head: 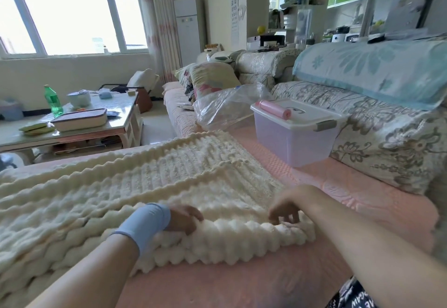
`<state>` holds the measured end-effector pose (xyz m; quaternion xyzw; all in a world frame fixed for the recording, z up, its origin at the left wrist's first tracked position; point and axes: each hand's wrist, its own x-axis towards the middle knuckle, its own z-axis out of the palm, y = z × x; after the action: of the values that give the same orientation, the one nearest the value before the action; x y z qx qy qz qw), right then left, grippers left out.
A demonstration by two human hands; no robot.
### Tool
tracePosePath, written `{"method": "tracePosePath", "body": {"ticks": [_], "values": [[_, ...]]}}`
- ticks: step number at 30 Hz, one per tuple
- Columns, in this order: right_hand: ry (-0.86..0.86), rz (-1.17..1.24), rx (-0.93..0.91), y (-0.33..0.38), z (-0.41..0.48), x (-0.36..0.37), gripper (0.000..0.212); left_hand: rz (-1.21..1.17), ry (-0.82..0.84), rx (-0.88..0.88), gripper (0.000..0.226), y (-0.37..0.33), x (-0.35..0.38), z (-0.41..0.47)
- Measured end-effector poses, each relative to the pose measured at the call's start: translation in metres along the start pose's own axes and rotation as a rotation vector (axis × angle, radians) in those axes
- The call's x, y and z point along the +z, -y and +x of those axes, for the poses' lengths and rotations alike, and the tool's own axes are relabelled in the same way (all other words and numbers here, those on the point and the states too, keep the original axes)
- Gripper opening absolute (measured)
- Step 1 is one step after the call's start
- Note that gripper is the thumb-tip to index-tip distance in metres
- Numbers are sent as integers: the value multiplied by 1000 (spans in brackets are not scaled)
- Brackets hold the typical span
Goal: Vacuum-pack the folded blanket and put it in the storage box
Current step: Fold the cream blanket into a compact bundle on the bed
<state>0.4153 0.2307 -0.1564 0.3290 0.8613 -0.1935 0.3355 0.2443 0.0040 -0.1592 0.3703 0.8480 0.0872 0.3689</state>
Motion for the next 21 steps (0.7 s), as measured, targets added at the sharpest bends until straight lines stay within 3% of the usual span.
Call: {"method": "tracePosePath", "body": {"ticks": [2, 5, 7, 9, 10, 14, 18, 21], "values": [[-285, -45, -66, 9, 4, -11, 19, -236, -57, 67, 32, -1, -17, 3], [-632, -161, -159, 32, 24, -25, 35, -332, -237, 117, 26, 8, -45, 22], [-689, -105, -222, 47, 45, -34, 46, -86, -401, 39, 30, 23, -55, 42], [-734, -135, -247, 61, 67, -45, 57, 227, -448, -106, 44, 39, -61, 62], [-763, -162, -264, 68, 79, -50, 63, 275, -428, -180, 52, 46, -62, 70], [-784, -283, -334, 95, 128, -63, 77, 247, -339, -259, 74, 63, -66, 102], [-559, -374, -190, 111, 166, -74, 96, 355, -376, -215, 45, 69, -69, 123], [-494, -482, -84, 109, 181, -76, 84, 428, -306, -197, 37, 63, -71, 135]]}}
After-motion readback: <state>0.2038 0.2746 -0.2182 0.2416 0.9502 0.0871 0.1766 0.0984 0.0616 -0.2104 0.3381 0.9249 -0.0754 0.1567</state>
